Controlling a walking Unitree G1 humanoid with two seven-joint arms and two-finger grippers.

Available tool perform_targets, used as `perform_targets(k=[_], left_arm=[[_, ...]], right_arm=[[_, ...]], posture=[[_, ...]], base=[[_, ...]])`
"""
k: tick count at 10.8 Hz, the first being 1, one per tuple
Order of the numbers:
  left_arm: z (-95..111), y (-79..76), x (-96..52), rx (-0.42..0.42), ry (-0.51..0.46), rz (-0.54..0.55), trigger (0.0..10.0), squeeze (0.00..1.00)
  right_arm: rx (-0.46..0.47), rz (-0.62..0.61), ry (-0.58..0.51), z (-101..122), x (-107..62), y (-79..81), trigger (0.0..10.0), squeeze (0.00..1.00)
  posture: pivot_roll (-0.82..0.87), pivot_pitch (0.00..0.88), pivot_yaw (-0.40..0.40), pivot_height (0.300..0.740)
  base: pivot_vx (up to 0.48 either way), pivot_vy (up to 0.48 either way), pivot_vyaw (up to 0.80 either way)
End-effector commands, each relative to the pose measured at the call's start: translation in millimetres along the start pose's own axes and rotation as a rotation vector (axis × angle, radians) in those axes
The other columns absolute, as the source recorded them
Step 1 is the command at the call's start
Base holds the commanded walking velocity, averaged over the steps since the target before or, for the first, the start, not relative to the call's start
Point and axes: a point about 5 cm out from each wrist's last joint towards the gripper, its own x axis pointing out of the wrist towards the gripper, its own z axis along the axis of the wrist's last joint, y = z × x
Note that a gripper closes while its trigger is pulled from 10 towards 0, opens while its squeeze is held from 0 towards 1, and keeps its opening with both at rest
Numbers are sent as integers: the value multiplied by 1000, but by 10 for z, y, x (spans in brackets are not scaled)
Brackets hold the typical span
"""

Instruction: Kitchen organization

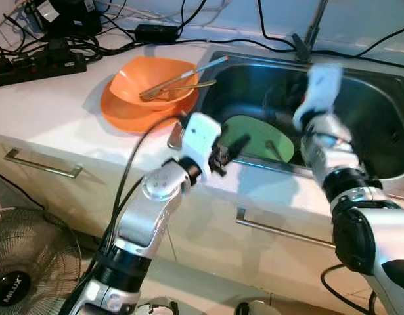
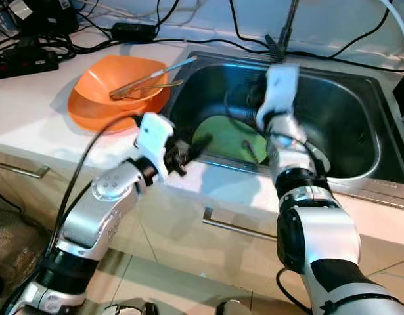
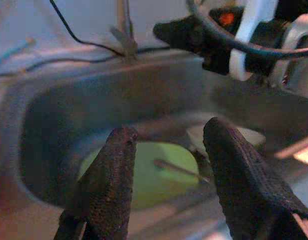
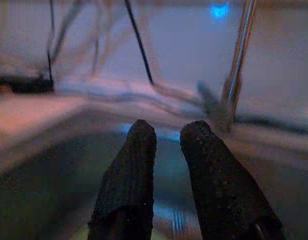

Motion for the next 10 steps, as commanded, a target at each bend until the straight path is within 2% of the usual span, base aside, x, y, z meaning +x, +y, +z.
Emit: perform_targets(k=[1, 2, 4, 6, 7, 9, 10], left_arm=[[10, 18, 22, 24, -14, 28, 10000, 0], [30, 32, 47, 86, -32, 63, 10000, 0], [40, 122, 70, 246, -34, 137, 10000, 0], [51, 252, 92, 398, -22, 227, 10000, 0], [68, 318, 96, 504, -1, 281, 10000, 0], [148, 547, 189, 720, 25, 349, 10000, 0], [162, 566, 202, 761, 30, 354, 10000, 0]], right_arm=[[28, -15, -75, 70, -17, -14, 10000, 0], [37, -26, -155, 94, -97, -13, 10000, 0], [23, -25, -225, 32, -320, 54, 10000, 0], [13, 5, -238, -26, -510, 132, 10000, 0], [25, 3, -242, -19, -572, 143, 10000, 0], [39, 44, -255, 102, -644, 211, 10000, 0], [26, 40, -252, 105, -656, 204, 10000, 0]], posture=[[94, 90, -4, 740], [81, 100, -4, 740], [75, 109, -4, 740], [66, 110, -3, 740], [64, 112, -4, 740], [44, 108, -5, 740], [42, 111, -4, 740]], base=[[0, 0, 0], [0, 0, 0], [0, 0, 0], [0, 0, 0], [0, 0, 0], [0, 0, 0], [0, 0, 0]])
